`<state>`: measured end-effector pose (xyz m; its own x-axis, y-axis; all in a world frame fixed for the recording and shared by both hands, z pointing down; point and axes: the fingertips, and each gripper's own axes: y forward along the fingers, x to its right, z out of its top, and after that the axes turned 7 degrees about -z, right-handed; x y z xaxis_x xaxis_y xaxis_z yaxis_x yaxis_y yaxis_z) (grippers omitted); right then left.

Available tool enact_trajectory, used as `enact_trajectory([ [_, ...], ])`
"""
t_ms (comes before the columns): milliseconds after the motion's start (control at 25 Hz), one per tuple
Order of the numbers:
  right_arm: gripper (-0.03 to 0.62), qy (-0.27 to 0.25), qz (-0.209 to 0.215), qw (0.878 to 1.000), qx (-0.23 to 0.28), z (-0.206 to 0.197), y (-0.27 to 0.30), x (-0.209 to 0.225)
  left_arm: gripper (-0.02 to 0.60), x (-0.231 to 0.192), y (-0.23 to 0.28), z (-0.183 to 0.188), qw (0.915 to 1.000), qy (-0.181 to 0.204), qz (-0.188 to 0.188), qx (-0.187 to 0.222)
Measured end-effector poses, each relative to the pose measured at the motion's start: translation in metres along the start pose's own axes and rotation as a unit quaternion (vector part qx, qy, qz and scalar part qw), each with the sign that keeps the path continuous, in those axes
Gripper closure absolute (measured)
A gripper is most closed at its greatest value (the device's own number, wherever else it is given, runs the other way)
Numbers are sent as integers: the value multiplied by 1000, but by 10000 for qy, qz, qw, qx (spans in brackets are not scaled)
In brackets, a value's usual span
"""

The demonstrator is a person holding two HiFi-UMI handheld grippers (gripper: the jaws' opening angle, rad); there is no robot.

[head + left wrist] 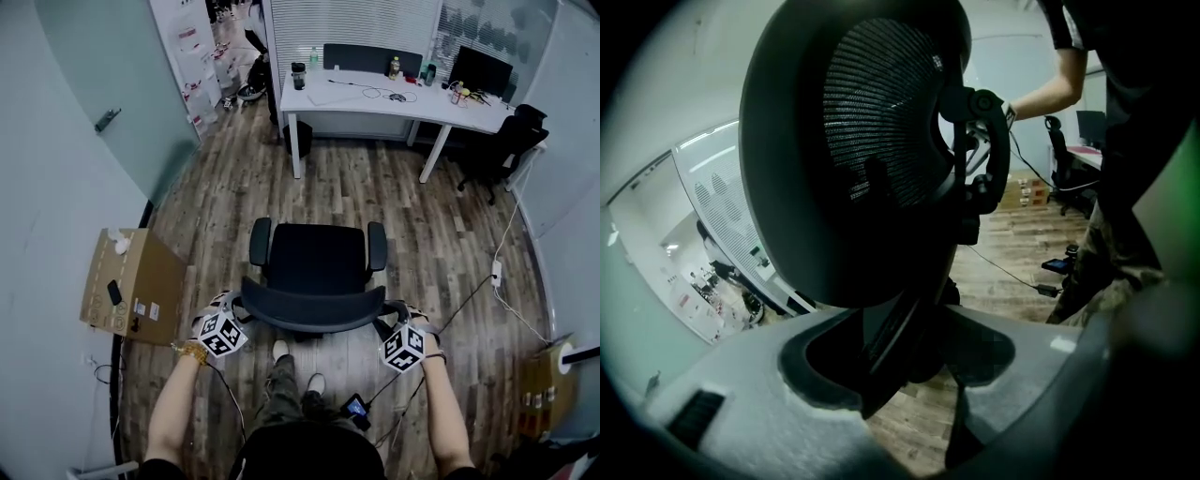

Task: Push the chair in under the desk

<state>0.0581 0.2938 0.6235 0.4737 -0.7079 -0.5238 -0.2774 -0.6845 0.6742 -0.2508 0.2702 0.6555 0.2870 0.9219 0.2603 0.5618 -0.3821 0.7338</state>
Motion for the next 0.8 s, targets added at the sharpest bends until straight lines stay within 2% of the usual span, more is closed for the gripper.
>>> enact_trajectory([
  [560,411,-82,62,9999,-107,-4,7,13,347,-12,10,7,9999,-41,-103,-92],
  [800,408,-82,-56,9999,-71,-6,10,17,344,-15,15,8,9999,-60,-98,-88],
])
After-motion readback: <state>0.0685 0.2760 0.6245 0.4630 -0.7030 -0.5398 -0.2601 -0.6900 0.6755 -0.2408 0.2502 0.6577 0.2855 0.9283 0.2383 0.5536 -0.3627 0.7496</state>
